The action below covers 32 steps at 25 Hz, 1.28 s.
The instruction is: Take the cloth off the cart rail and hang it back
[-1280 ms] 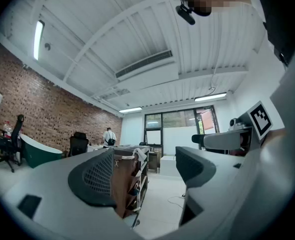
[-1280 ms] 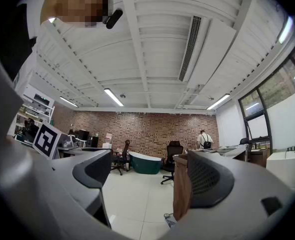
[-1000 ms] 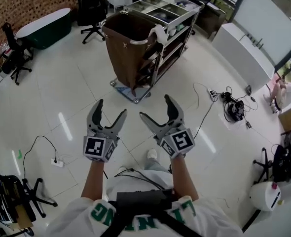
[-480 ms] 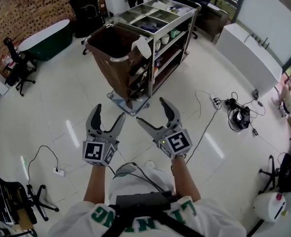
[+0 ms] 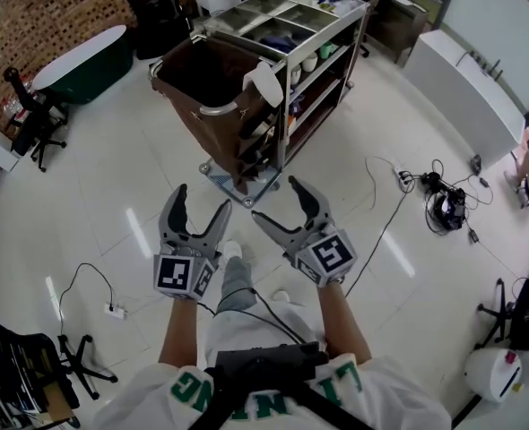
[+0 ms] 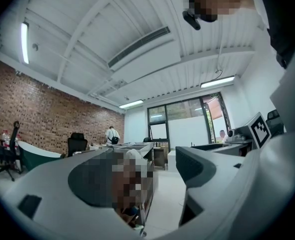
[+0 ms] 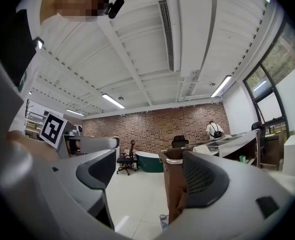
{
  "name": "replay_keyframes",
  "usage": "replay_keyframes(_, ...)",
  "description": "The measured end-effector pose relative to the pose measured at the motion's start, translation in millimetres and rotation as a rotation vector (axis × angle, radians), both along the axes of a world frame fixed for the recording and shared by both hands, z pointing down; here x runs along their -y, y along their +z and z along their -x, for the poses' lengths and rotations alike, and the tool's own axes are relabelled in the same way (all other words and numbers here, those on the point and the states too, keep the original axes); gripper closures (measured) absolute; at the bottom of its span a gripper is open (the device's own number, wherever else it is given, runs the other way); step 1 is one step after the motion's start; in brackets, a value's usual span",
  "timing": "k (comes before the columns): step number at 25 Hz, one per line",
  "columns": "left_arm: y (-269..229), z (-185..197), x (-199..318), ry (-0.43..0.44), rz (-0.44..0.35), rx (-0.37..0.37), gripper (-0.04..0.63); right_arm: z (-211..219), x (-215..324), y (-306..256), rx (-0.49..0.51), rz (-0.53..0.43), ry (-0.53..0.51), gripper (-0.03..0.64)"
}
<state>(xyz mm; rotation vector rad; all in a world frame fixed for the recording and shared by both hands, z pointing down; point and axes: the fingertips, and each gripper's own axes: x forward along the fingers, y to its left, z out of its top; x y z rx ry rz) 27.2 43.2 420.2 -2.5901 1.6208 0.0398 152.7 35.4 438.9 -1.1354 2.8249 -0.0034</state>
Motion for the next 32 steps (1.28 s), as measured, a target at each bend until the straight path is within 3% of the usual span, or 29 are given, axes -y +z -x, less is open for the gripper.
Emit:
replay_keyframes(3, 0.1, 8.9, 39.3, 0.019, -0.023, 0.023, 0.224, 0.9, 38.5, 1.1, 0.060, 0.021, 0.038, 0.187)
replay_keyframes(7, -5.7, 15.7, 96.2, 0.049, -0.034, -0.008, 0.224, -10.2, 103.5, -8.5, 0.140, 0.080, 0.107, 0.187)
replay_keyframes(12, -15.8, 42.2, 159.1, 0.118, -0.040, -0.032, 0.224, 20.6, 172.9, -31.3, 0.125, 0.060, 0.134, 0.187)
replay_keyframes(18, -27.2, 76.6, 210.7, 0.179, -0.006, -0.089, 0.224, 83.3, 228.5, -33.5, 0.128, 0.070, 0.071, 0.210)
replay_keyframes(23, -9.8, 95.4, 249.4, 0.198, -0.002, -0.142, 0.235, 119.3, 244.0, -50.1, 0.109, -0.005, -0.008, 0.210)
replay_keyframes(27, -3.4, 86.7, 266.0, 0.213, 0.015, -0.126, 0.235, 105.3, 260.0, -49.3, 0.091, 0.004, 0.028, 0.210)
replay_keyframes(32, -5.1, 77.7, 286.7, 0.165, 0.019, -0.125, 0.235, 81.1, 285.6, -51.1, 0.081, 0.002, 0.035, 0.210)
